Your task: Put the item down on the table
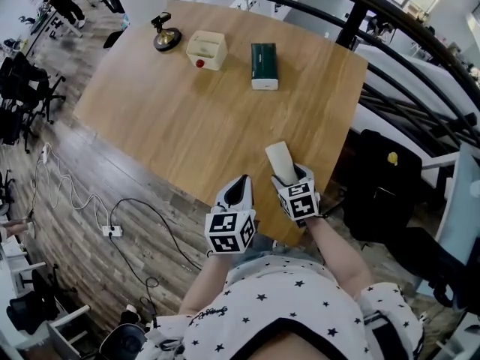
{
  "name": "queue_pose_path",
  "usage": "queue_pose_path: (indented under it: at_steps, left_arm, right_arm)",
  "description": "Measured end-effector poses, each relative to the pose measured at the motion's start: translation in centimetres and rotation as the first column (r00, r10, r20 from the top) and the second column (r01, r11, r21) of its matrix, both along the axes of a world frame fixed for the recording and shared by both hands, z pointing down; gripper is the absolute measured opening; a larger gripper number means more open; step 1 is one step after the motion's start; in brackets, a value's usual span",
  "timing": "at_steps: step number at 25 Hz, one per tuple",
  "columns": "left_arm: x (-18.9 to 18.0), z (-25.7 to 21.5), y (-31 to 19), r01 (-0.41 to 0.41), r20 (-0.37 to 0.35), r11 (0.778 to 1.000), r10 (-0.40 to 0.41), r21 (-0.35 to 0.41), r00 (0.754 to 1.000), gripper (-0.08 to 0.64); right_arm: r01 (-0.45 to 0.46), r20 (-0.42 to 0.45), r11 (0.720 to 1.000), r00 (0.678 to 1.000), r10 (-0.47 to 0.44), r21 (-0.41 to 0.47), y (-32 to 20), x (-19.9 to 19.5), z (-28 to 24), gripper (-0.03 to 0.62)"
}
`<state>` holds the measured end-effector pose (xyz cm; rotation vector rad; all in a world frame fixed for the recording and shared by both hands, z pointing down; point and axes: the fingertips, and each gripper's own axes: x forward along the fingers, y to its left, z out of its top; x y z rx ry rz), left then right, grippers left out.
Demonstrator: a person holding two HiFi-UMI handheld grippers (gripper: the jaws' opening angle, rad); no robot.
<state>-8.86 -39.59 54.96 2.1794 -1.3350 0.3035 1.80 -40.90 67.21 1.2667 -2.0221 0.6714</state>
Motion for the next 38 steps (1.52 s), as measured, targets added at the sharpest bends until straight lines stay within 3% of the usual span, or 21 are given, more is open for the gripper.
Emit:
queue_pose_path:
  at_steps: [4,13,15,25,30,38]
  left_arm:
    - [-0.2,0.3,-0.4,0.006,-0.005,1.000,-0.006,-0.002,1.000,0.012]
    - [0.2,-0.5,0.6,0.002,-0.015,1.000,-0.002,0.014,1.000,0.012]
    - [0.2,-0.9,1.4,0.005,-0.013,1.000,-0.004,0.022,1.000,0.012]
    - [0.0,-1.8,8.1,0.052,-0.009,0.998,-0.052,0.042,0.999,0.012]
    - [0.6,-2.5,12.1,0.076,-0.009,0.995,-0.075,0.062,0.997,0.012]
    - [2.2,-3.8,18.5,0.103,-0.019,0.989,-0.102,0.105,0.995,0.012]
  right_arm:
    - [0.013,-0.027,1.000,1.000,-0.013,-0.008,-0.2,-0.4,0.3,0.298]
    - [0.003,-0.001,1.000,1.000,-0.003,0.014,0.0,-0.2,0.5,0.323]
    - [-0.008,0.019,1.000,1.000,0.007,0.027,0.6,0.0,0.0,0.354]
    - [-0.052,0.113,0.995,0.993,0.042,0.088,7.3,1.3,-5.0,0.353]
    - [-0.047,0.160,0.990,0.987,0.024,0.137,12.0,2.1,-8.3,0.198]
    - [-0.081,0.192,0.962,0.981,0.031,0.261,18.3,4.3,-13.1,0.037]
